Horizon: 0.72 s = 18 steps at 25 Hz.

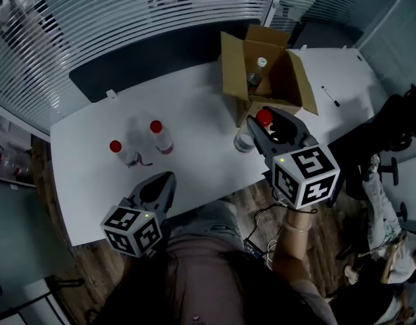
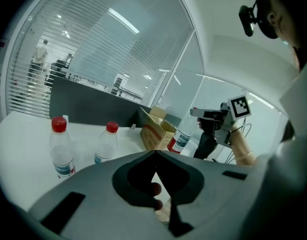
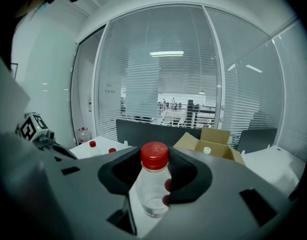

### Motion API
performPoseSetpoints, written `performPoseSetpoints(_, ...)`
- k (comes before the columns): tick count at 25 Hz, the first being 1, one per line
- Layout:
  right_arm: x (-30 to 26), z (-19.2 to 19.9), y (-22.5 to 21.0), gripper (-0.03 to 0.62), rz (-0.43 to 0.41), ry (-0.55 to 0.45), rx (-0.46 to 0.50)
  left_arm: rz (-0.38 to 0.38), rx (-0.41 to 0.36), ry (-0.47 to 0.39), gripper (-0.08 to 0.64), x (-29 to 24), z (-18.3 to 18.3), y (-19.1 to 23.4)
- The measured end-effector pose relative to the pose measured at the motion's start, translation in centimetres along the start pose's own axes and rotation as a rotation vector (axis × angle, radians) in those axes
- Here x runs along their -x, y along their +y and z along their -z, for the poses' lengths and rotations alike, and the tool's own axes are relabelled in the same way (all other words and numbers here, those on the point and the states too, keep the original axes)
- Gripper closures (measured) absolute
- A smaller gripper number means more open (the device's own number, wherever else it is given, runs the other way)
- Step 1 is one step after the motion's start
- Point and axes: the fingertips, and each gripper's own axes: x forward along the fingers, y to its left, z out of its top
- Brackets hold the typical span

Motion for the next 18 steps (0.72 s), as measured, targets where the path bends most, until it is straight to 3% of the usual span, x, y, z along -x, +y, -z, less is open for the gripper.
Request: performPoseSetpoints(18,-3.8,0.9,10.1,0.432,-0.253,0.027,0.072,-0.14,0.056,-0.073,0.552,5.4,0.9,3.5)
